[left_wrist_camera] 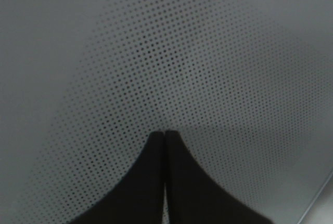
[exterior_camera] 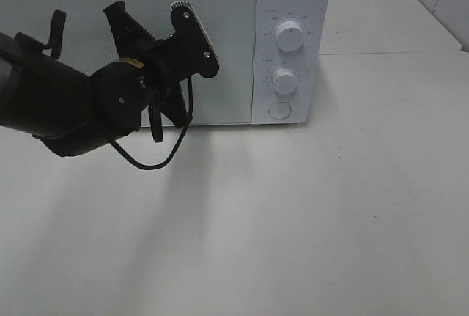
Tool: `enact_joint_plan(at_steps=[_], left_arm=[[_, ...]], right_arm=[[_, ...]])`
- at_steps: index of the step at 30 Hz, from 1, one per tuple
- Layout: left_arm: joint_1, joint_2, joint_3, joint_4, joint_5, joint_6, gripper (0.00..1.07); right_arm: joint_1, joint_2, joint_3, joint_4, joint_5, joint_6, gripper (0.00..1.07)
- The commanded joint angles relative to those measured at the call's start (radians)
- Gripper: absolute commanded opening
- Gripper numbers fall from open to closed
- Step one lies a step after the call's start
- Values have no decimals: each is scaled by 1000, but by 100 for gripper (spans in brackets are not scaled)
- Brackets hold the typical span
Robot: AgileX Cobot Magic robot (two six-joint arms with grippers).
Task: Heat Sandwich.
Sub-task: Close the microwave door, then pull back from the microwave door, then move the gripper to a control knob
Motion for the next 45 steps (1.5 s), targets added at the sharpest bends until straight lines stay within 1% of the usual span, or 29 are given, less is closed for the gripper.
enact_joint_plan(at_steps=[1,11,13,14,15,18,22,23,24,25,26,27,28,29,31,32,33,35,36,37,38,40,41,43,45], left_arm=[[47,12,-57,-23,-167,6,0],[39,11,-57,-30,-160,5,0],[31,11,-57,-49,-158,5,0],[16,11,-57,-78,-158,4,0],[16,11,-57,-78,-158,4,0],[-19,11,-57,-139,-156,4,0],[-43,6,-57,-172,-143,-7,0],[-55,-7,-57,-199,-97,-43,0],[-55,-7,-57,-199,-97,-43,0],[-55,-17,-57,-205,-70,-63,0],[-55,-30,-57,-214,-31,-90,0],[-55,-62,-57,-237,44,-137,0],[-55,-62,-57,-237,44,-137,0],[-55,-76,-57,-250,67,-159,0],[-55,-118,-57,-284,122,-184,0],[-55,-131,-57,-303,149,-184,0],[-55,-131,-57,-303,149,-184,0],[-55,-162,-57,-350,207,-183,0],[-55,-194,-57,-423,286,-175,0],[-55,-208,-57,-456,332,-166,0],[-55,-208,-57,-456,332,-166,0],[-55,-237,-57,-532,414,-145,0],[-55,-267,-57,-576,492,-117,0],[-55,-278,-57,-586,520,-111,0],[-55,-308,-57,-607,586,-100,0]], right_arm=[[2,-23,1,0,-12,5,58],[2,-23,1,0,-12,5,58],[2,-23,1,0,-12,5,58],[2,-23,1,0,-12,5,58],[2,-23,1,0,-12,5,58],[2,-23,1,0,-12,5,58],[2,-23,1,0,-12,5,58],[2,-23,1,0,-12,5,58],[2,-23,1,0,-12,5,58],[2,-23,1,0,-12,5,58],[2,-23,1,0,-12,5,58],[2,-23,1,0,-12,5,58],[2,-23,1,0,-12,5,58],[2,-23,1,0,-12,5,58],[2,-23,1,0,-12,5,58],[2,-23,1,0,-12,5,58],[2,-23,1,0,-12,5,58],[2,-23,1,0,-12,5,58],[2,-23,1,0,-12,5,58],[2,-23,1,0,-12,5,58],[2,-23,1,0,-12,5,58],[2,-23,1,0,-12,5,58],[2,-23,1,0,-12,5,58],[2,-23,1,0,-12,5,58],[2,-23,1,0,-12,5,58]])
